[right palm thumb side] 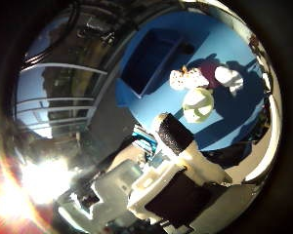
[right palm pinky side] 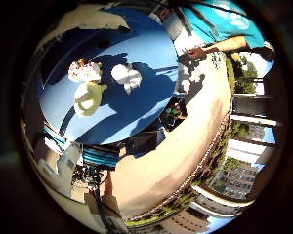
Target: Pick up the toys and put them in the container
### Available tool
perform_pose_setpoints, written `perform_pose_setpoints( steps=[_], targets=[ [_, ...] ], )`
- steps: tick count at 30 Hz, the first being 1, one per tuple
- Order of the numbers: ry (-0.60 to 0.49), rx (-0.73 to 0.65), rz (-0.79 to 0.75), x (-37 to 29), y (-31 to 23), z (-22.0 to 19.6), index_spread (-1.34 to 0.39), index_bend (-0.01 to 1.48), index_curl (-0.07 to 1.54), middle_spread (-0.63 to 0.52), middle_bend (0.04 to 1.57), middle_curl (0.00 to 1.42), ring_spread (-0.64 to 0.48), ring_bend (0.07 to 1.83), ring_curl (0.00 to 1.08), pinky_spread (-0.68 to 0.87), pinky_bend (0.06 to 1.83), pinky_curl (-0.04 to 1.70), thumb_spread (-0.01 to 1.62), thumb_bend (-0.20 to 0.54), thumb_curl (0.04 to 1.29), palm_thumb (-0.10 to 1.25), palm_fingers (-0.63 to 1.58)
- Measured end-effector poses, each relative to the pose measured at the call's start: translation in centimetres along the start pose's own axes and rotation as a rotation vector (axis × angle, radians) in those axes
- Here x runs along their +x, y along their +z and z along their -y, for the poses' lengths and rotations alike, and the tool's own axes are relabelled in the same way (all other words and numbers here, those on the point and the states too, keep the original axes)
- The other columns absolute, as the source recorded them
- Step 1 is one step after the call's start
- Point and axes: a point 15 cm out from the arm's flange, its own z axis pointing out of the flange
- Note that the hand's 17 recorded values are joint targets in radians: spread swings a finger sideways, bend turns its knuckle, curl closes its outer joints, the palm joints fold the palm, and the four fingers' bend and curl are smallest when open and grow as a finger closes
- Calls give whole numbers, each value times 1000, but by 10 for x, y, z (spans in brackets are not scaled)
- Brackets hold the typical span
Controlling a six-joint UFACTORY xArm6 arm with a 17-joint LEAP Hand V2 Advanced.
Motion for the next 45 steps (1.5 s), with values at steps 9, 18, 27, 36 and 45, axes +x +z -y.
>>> perform_pose_setpoints(
  steps=[9,18,27,36,45],
  targets=[
    [38,-10,11,69,17,66,-98,149,255,45,187,361,278,395,314,488,741,97,1241,-17,278,441,215],
    [36,-54,6,122,98,117,-93,158,249,45,193,365,271,396,315,477,716,92,1195,-24,301,482,215],
    [3,-196,-9,148,197,132,-61,157,247,65,190,364,280,404,316,484,730,93,1156,-30,305,467,239],
    [-48,-338,-14,152,258,124,-43,157,243,63,183,360,281,428,319,487,765,96,1122,-26,310,490,258],
    [-74,-377,-46,154,251,118,-229,204,233,-79,588,524,177,936,469,437,1006,133,1092,1,370,687,1228]
  ],
)
